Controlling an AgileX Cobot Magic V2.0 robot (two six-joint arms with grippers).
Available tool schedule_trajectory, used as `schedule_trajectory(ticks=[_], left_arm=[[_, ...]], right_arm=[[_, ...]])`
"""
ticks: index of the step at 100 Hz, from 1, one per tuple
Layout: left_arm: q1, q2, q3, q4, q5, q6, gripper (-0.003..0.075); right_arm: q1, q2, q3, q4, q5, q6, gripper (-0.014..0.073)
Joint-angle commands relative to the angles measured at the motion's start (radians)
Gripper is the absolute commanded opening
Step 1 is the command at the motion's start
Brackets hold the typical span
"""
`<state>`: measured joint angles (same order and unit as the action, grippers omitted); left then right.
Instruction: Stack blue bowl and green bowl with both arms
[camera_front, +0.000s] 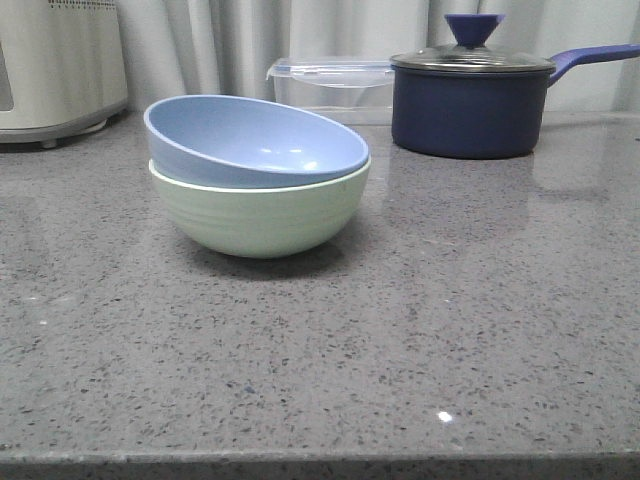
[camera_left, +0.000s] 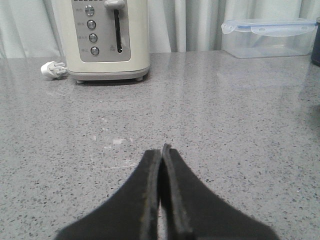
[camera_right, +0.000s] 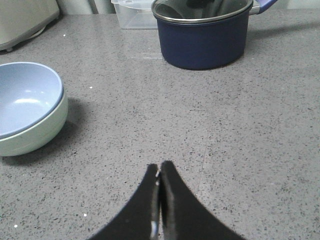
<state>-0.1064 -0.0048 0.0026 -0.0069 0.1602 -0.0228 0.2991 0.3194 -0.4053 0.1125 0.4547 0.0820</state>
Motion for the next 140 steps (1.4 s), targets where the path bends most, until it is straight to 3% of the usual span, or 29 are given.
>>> schedule_trajectory(ticks=[1,78,94,140], left_arm=[[0.000,-0.034,0.041,-0.007,-0.074,-0.012,-0.0020],[0.000,-0.034,0.041,-0.007,-0.074,-0.012,-0.0020],[0.000,-0.034,0.041,-0.007,-0.074,-0.012,-0.0020],[0.000,-0.034,0.041,-0.007,-0.074,-0.012,-0.0020]], right_arm=[[-0.006,0.007,-0.026,-0.005,-0.084,0.002,-0.0080],[-0.006,0.007,-0.026,-0.005,-0.084,0.002,-0.0080],[-0.047,0.006,-0.016,-0.005,-0.093,0.002,-0.0080],[-0.225,-0.111,0.240,-0.070,-0.409,0.002,-0.0080]])
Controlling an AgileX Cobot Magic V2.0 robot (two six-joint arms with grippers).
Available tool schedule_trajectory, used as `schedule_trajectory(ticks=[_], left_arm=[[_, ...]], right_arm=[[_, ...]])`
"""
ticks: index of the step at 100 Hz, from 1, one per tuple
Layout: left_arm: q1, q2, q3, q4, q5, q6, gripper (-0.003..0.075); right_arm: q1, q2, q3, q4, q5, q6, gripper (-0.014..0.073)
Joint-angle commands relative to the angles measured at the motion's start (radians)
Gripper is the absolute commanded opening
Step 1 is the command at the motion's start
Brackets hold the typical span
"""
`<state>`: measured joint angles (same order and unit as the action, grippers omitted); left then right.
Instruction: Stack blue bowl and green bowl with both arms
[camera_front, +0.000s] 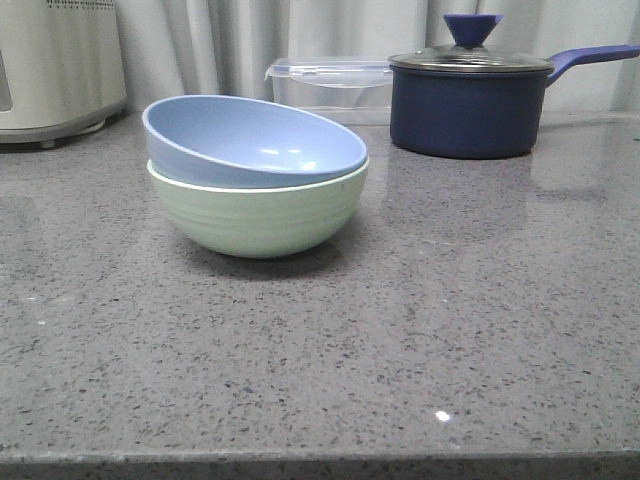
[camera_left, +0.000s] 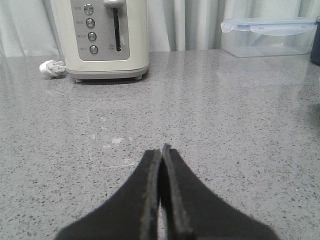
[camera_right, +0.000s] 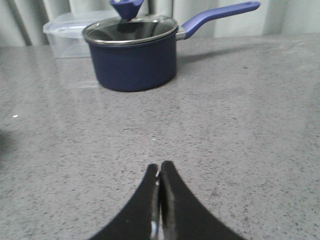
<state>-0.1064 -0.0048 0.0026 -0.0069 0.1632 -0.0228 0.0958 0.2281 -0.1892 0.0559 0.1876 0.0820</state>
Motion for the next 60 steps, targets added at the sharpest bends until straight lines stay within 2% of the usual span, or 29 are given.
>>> schedule_trajectory(ticks=[1,30,44,60], left_arm=[[0.000,-0.034,0.041,-0.007,-0.077,-0.012,-0.0020],[0.000,-0.034,0.041,-0.007,-0.077,-0.012,-0.0020],[0.000,-0.034,0.041,-0.007,-0.077,-0.012,-0.0020],[0.000,-0.034,0.041,-0.007,-0.077,-0.012,-0.0020]], right_arm=[[-0.025,-0.025,0.028,-0.013,-0.146,0.002,-0.0080],[-0.035,-0.161,0.220,-0.014,-0.253,0.002,-0.0080],[-0.035,-0.261,0.216,-0.014,-0.202,0.002,-0.0080],[-0.039,-0.257,0.216,-0.014,-0.193,0.002,-0.0080]])
